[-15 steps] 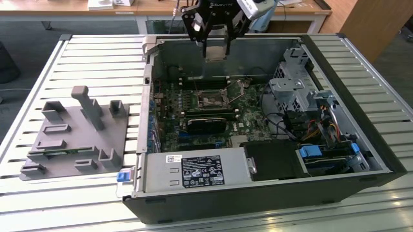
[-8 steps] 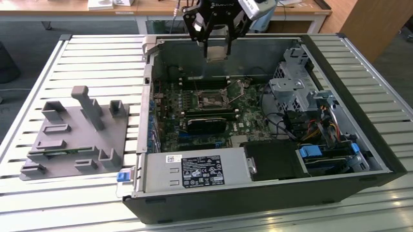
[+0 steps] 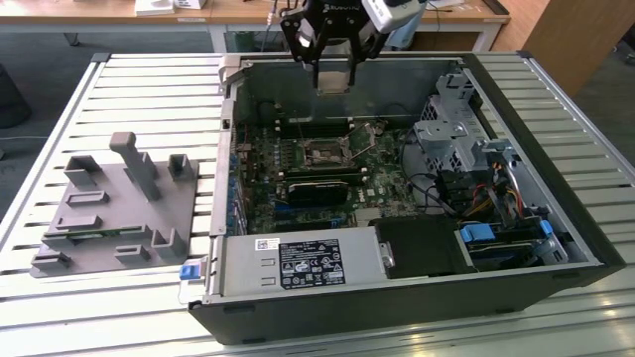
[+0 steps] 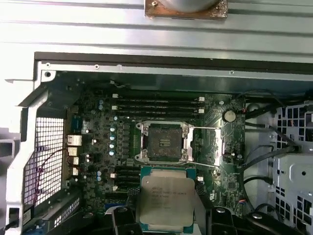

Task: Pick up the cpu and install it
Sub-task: 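Place the cpu into insertion slot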

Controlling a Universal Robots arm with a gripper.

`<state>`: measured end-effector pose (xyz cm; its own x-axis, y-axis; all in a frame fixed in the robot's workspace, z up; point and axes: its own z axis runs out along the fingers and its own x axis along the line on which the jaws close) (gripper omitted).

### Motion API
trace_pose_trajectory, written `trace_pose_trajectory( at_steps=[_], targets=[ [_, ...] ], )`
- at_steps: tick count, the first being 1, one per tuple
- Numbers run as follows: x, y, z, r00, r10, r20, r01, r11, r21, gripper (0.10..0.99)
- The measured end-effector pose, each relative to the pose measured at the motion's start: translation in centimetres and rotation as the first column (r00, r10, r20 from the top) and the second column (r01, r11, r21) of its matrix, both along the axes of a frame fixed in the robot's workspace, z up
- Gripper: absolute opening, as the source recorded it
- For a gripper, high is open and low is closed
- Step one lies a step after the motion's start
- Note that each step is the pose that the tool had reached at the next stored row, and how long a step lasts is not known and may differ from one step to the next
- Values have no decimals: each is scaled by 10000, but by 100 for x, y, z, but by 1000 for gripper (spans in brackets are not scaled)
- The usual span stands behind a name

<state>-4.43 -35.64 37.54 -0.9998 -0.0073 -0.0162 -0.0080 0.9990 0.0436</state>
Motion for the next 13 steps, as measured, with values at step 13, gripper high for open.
trace_pose_trajectory(
  at_steps=[13],
  targets=[
    [0, 0, -6, 9895, -1444, 0, 1444, 9895, 1, 529]
  ],
)
